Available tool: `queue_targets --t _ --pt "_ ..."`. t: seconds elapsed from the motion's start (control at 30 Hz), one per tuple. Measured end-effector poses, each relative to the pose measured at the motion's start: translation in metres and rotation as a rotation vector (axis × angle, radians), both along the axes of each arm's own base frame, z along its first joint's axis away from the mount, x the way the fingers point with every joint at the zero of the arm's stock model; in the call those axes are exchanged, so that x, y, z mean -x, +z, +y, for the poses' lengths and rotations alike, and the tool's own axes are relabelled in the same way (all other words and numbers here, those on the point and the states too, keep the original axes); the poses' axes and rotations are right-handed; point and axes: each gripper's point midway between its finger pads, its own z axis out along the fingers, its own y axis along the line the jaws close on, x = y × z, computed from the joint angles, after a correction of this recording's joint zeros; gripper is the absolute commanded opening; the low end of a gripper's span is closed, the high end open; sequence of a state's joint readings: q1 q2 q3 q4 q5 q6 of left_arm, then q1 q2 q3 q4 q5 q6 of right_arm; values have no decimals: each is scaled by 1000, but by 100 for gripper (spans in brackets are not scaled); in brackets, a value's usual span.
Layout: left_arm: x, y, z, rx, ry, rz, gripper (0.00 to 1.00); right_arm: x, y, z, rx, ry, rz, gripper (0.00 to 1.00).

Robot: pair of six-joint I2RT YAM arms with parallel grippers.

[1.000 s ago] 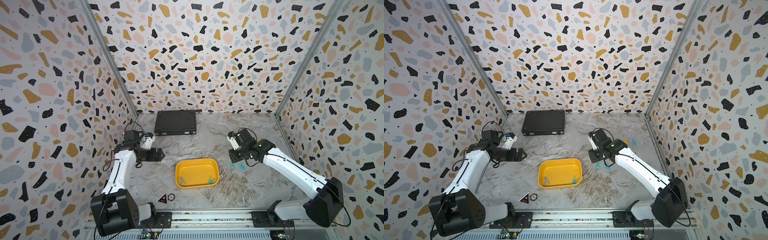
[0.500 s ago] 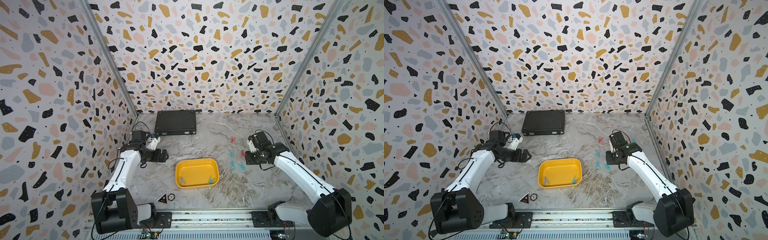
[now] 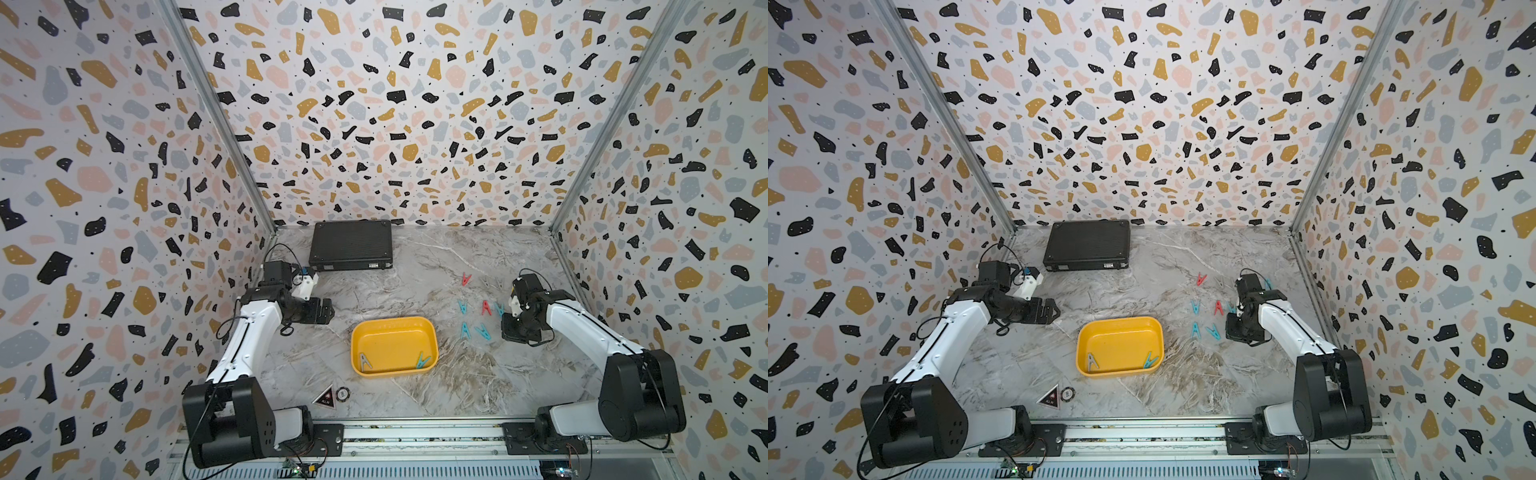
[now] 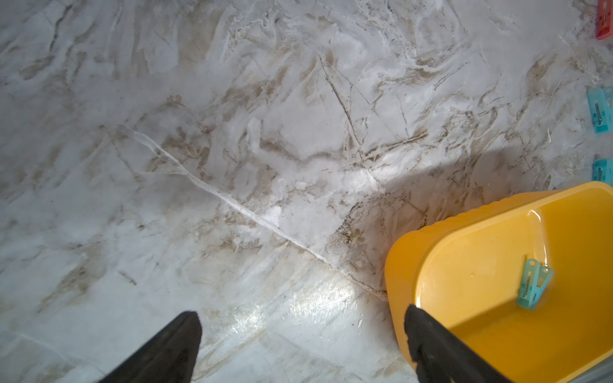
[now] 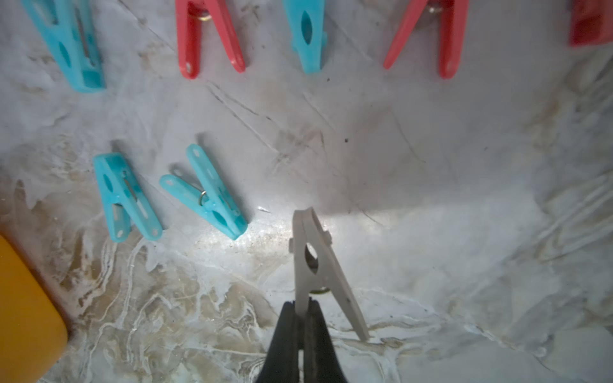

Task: Take the clothespins out of the storage box
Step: Place the clothespin at the center of the board.

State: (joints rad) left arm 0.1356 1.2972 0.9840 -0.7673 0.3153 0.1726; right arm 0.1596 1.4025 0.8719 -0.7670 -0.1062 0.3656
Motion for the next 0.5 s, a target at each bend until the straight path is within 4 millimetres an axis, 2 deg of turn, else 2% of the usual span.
queue_targets --t 0.5 --pt "0 -1 2 -10 5 1 100 -19 -38 4 -18 -54 22 0"
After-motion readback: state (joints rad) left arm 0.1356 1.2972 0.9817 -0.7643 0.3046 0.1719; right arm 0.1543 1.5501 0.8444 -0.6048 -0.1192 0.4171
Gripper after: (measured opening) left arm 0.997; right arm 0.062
